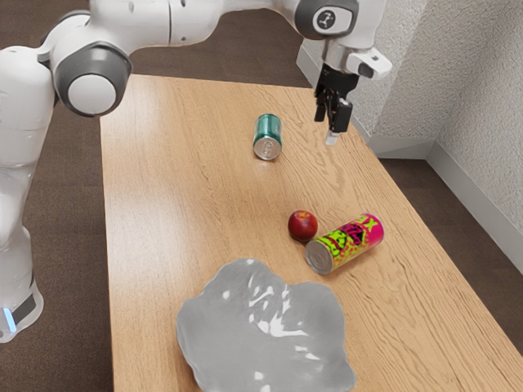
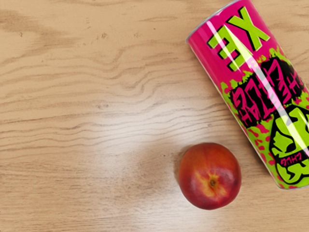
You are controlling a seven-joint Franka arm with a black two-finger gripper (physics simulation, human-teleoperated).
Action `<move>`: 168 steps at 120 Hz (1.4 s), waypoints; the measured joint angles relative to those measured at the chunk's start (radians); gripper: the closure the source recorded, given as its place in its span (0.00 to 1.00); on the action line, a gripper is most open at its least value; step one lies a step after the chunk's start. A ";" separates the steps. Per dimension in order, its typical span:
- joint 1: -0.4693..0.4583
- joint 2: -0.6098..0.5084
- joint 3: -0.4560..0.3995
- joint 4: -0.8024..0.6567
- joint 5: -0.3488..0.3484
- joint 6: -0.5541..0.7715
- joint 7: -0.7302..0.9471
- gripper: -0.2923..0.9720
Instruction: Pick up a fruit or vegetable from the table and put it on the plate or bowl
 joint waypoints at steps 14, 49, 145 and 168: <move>0.000 0.007 0.000 0.004 0.000 0.003 0.005 0.23; 0.051 -0.099 -0.005 -0.066 -0.048 -0.040 0.012 0.23; -0.124 -0.246 -0.151 -0.495 0.084 0.144 0.026 0.23; -0.101 -0.243 -0.140 -0.495 0.084 0.147 0.033 0.23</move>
